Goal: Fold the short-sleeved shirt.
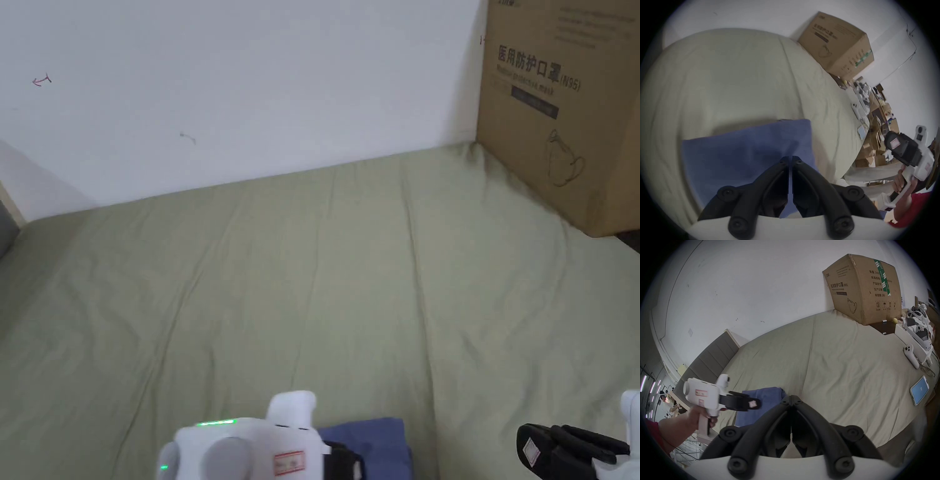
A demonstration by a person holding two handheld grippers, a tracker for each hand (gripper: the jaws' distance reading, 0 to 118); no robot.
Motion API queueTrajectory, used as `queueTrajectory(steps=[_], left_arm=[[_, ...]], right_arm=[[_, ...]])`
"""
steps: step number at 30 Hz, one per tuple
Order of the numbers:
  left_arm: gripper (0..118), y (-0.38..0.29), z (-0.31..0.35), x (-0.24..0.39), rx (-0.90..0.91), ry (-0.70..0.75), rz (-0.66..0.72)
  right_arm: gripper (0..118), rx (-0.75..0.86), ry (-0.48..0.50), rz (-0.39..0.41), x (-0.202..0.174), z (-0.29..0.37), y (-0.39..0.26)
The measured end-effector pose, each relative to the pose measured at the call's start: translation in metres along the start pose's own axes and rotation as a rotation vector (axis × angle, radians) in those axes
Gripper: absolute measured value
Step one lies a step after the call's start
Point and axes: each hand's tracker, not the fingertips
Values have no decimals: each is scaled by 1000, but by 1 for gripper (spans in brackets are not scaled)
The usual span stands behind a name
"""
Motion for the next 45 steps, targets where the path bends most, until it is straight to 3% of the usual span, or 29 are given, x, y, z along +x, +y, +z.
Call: queueTrajectory(steps=[5, 8, 11, 12, 15, 19, 24, 27, 29, 31, 37, 39, 41, 45], left_arm=[[4, -3, -70, 19, -113, 158, -154], [4, 1, -69, 17, -89, 29, -59], [4, 0, -25, -2, 53, -221, 118], [4, -2, -3, -3, 141, -241, 132], [4, -17, 92, 9, 435, -82, -23], [4, -53, 187, 30, 816, 242, -159], [4, -97, 226, 40, 1093, 616, -305], [4, -121, 218, 28, 1172, 736, -264], [4, -128, 214, 20, 1136, 738, -166], [4, -138, 212, 16, 1149, 748, -165], [4, -141, 211, 14, 1122, 762, -203], [4, -134, 215, 12, 1102, 740, -211], [4, -121, 221, 1, 1028, 669, -172], [4, -98, 217, -43, 829, 501, -24]], right_arm=[[0, -14, -15, 11, 1, -3, -4], [0, -14, -53, 61, -1, -6, -8], [0, 2, -7, 25, -3, -3, -8], [0, 10, 31, -1, -5, 0, -6], [0, 72, 116, 19, -20, 15, 9], [0, 301, 92, 178, -59, 48, 30], [0, 690, -142, 405, -95, 51, 21], [0, 798, -263, 489, -91, 24, -5], [0, 722, -398, 445, -93, 16, -13], [0, 719, -338, 367, -84, 19, -18], [0, 722, -350, 394, -80, 29, -13], [0, 693, -268, 379, -81, 29, -3], [0, 493, -96, 434, -82, 10, 12], [0, -274, 51, 439, -78, -89, 17]])
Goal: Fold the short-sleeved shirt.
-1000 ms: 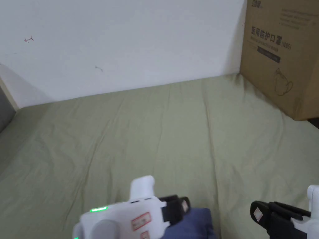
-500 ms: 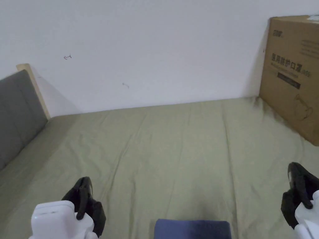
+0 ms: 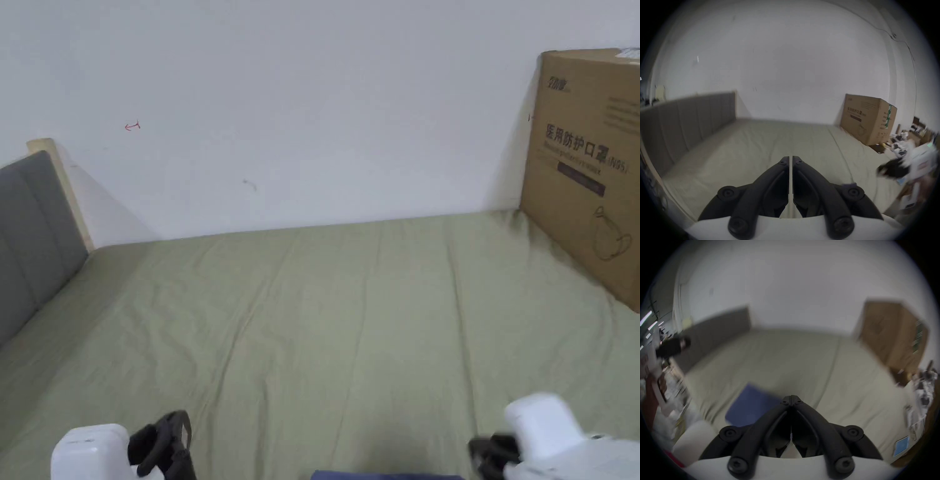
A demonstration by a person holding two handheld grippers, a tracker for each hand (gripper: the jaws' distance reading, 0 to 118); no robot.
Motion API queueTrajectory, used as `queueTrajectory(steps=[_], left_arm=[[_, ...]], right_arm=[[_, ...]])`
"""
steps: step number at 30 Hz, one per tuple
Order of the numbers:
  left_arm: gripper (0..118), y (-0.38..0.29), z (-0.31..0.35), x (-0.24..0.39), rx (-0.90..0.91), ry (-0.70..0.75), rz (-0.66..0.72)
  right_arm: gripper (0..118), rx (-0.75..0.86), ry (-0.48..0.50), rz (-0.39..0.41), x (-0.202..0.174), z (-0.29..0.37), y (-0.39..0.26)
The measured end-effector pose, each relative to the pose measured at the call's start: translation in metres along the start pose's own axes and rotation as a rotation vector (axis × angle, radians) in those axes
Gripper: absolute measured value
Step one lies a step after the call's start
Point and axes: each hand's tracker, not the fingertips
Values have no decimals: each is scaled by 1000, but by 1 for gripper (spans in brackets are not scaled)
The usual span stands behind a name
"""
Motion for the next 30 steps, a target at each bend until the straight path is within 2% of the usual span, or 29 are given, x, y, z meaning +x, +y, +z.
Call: queueTrajectory(steps=[2, 3, 5, 8, 10, 11, 12, 13, 14, 15, 16, 19, 22, 23, 24, 25, 26, 27, 28, 30], left_arm=[[4, -6, -27, -20, -159, -85, 79], [4, -11, -41, -30, -235, -135, 115], [4, -28, -70, -52, -374, -204, 183], [5, -48, -99, -65, -508, -262, 297], [6, -62, -119, -77, -583, -383, 410], [10, -72, -132, -85, -623, -478, 493], [25, -83, -141, -91, -665, -530, 559], [53, -94, -153, -93, -709, -579, 621], [96, -105, -166, -91, -773, -628, 656], [113, -115, -176, -87, -804, -661, 667], [117, -123, -184, -79, -826, -733, 685], [117, -148, -213, -54, -880, -805, 710], [116, -148, -230, -32, -861, -930, 737], [102, -149, -231, -20, -865, -931, 757], [77, -148, -231, -17, -885, -905, 746], [35, -147, -229, -9, -917, -794, 657], [22, -147, -226, -2, -920, -680, 507], [22, -147, -222, -2, -902, -659, 461], [22, -145, -218, -13, -887, -731, 546], [22, -124, -209, -21, -866, -723, 537]], right_arm=[[0, -144, 66, -13, 4, -50, -9], [0, -216, 68, -16, 6, -71, -13], [0, -340, -38, -12, 9, -116, -23], [0, -359, 1, -15, 16, -136, -21], [0, -386, 20, -51, 20, -134, -16], [0, -389, 28, -52, 23, -134, -14], [0, -388, 36, -50, 25, -134, -14], [0, -382, 44, -44, 23, -130, -17], [0, -375, 51, -42, 23, -129, -19], [0, -369, 56, -46, 24, -129, -20], [0, -363, 60, -56, 26, -129, -20], [0, -354, 66, -88, 28, -130, -24], [0, -346, 68, -93, 27, -126, -26], [0, -341, 69, -93, 28, -125, -28], [0, -335, 69, -94, 28, -125, -29], [0, -327, 67, -96, 28, -124, -30], [0, -314, 64, -98, 28, -121, -32], [0, -296, 73, -103, 29, -118, -34], [0, -271, 69, -103, 26, -113, -35], [0, -237, 72, -94, 22, -100, -34]])
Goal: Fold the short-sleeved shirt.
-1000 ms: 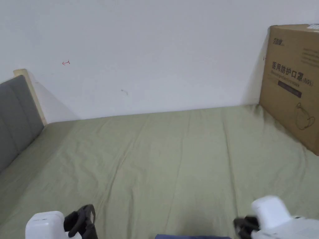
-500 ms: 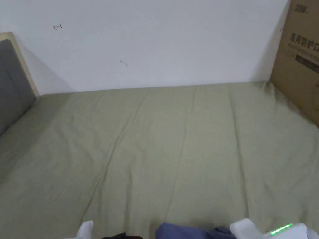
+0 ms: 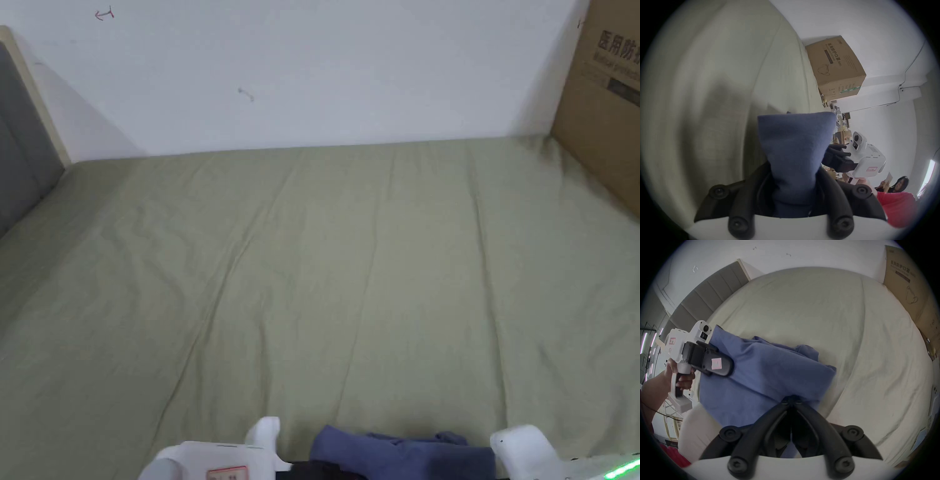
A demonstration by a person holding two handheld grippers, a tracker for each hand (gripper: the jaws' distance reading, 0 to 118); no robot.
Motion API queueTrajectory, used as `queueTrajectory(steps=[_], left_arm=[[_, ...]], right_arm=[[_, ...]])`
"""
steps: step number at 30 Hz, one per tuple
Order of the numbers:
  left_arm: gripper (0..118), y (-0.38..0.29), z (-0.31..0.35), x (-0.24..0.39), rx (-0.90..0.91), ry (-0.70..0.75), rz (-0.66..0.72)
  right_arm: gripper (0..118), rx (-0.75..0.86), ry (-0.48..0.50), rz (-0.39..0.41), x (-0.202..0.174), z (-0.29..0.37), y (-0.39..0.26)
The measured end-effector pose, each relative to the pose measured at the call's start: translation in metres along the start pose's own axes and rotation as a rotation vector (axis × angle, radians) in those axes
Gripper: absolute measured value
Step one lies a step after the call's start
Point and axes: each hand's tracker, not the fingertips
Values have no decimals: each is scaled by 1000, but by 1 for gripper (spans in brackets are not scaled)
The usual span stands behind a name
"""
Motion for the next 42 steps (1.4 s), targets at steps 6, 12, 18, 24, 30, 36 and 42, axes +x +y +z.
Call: queueTrajectory(steps=[6, 12, 18, 24, 30, 36, 42], left_arm=[[21, 31, 153, 16, 46, 384, -222], [21, 50, 280, -16, 0, 1066, -304], [24, 69, 335, -91, -66, 1439, -181], [118, 56, 377, -72, 250, 1391, -189], [113, 2, 321, 7, 518, 1076, -161], [2, -69, 190, 93, 584, 767, -322], [2, -114, 133, 182, 731, 573, -470]], right_arm=[[0, 102, 36, 36, -33, 39, 14], [0, 118, 19, 44, -55, 54, 25], [0, 107, -22, 46, -54, 57, 22], [0, 112, -49, 22, -48, 61, 21], [0, 137, -76, 25, -50, 79, 16], [0, 158, -92, -11, -60, 111, 7], [0, 330, -109, 6, -73, 169, -3]])
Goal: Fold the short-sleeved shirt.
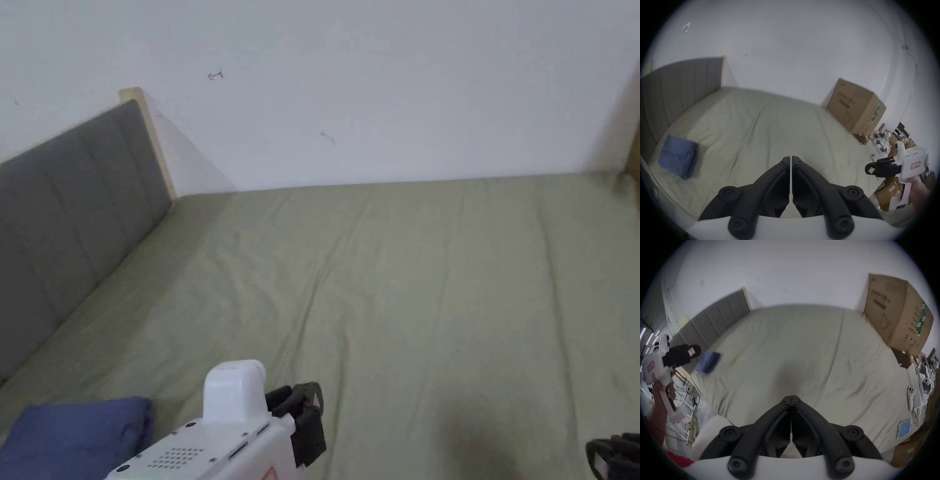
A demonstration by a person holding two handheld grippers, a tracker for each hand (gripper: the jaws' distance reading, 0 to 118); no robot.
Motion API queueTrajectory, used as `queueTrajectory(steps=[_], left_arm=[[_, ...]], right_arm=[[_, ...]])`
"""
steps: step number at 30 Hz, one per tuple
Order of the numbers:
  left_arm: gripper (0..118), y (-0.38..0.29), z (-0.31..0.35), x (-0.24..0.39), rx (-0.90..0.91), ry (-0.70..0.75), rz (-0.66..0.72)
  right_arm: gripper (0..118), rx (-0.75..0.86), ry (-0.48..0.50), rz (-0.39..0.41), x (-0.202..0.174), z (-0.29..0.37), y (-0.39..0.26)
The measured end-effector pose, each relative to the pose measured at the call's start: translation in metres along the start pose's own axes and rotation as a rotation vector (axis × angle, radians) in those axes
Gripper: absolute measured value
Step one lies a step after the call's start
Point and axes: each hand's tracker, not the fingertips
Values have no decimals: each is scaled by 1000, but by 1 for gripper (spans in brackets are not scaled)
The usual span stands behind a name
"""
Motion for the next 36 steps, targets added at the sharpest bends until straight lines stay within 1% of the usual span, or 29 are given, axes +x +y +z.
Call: queueTrajectory(steps=[2, 3, 5, 7, 8, 9, 11, 12, 13, 14, 16, 17, 18, 19, 20, 22, 23, 24, 25, 26, 28, 31, 36], left_arm=[[2, 3, 20, 29, 169, 42, -73], [2, 3, 30, 40, 263, 54, -122], [2, 3, 47, 63, 439, 131, -242], [2, 1, 58, 79, 557, 202, -323], [2, 2, 60, 83, 606, 230, -334], [2, 0, 63, 86, 632, 248, -342], [2, -5, 66, 92, 644, 280, -352], [2, -5, 63, 91, 634, 281, -348], [2, -8, 63, 93, 628, 286, -345], [2, -12, 62, 94, 618, 296, -341], [2, -17, 61, 94, 599, 299, -336], [3, -18, 60, 94, 583, 292, -334], [6, -20, 60, 95, 580, 292, -336], [15, -21, 61, 96, 579, 294, -334], [41, -19, 62, 95, 582, 288, -324], [105, -18, 65, 94, 586, 264, -291], [118, -15, 64, 92, 565, 234, -267], [118, -13, 62, 90, 544, 225, -259], [118, -17, 63, 91, 594, 188, -257], [118, -17, 61, 91, 574, 244, -263], [118, -17, 62, 90, 571, 255, -275], [118, -15, 57, 90, 548, 289, -290], [118, -13, 66, 84, 574, 304, -294]], right_arm=[[0, 177, -9, 8, -2, 27, 0], [0, 300, -41, 17, -5, 39, -3], [0, 540, -117, 67, -7, 55, -16], [0, 735, -230, 105, -10, 64, -29], [0, 824, -270, 109, -11, 68, -35], [0, 873, -293, 95, -12, 68, -38], [2, 902, -341, 60, -8, 65, -43], [6, 844, -347, 50, -6, 62, -43], [7, 783, -368, 29, -5, 56, -41], [7, 750, -378, 25, -4, 52, -43], [8, 765, -375, 26, -3, 50, -52], [10, 765, -379, 29, -5, 49, -53], [15, 769, -378, 32, -4, 51, -54], [22, 771, -378, 34, -4, 52, -54], [42, 772, -380, 35, -4, 53, -54], [94, 778, -374, 34, -5, 56, -50], [115, 778, -371, 32, -5, 56, -48], [118, 781, -370, 32, -5, 57, -48], [118, 793, -374, 30, -6, 58, -47], [118, 830, -355, 44, -8, 60, -50], [118, 824, -373, 51, -9, 63, -52], [118, 827, -367, 64, -14, 66, -50], [118, 831, -358, 75, -20, 66, -48]])
